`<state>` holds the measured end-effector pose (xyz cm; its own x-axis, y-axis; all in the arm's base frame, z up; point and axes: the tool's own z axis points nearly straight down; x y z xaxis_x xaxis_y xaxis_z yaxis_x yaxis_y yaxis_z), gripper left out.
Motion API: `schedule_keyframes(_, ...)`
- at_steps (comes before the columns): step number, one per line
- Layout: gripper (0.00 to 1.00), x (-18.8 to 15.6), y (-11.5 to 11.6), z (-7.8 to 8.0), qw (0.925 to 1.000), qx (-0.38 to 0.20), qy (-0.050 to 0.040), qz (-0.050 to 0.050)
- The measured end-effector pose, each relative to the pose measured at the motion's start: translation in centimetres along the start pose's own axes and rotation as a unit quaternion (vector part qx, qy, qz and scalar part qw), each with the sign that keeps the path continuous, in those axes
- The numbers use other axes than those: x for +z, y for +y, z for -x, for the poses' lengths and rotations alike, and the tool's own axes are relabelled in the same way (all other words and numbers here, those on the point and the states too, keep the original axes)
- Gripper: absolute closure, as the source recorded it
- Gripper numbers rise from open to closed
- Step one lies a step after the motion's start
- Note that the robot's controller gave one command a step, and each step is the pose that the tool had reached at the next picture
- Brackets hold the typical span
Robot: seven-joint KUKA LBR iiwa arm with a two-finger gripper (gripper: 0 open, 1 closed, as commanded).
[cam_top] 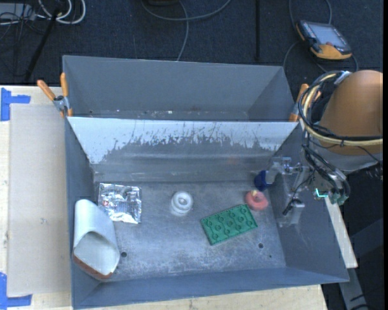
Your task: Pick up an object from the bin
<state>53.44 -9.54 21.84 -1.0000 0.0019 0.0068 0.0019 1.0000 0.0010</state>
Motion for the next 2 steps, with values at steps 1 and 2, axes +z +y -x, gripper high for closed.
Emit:
schedule_keyframes(1, 0.0, 12.7, 3.7, 1.6, 0.9951, 0.099, 0.0003, 0.001)
schedule_keyframes(2, 0.0, 15.0, 5.5, -0.5, 0.9903, 0.139, -0.0012, 0.001)
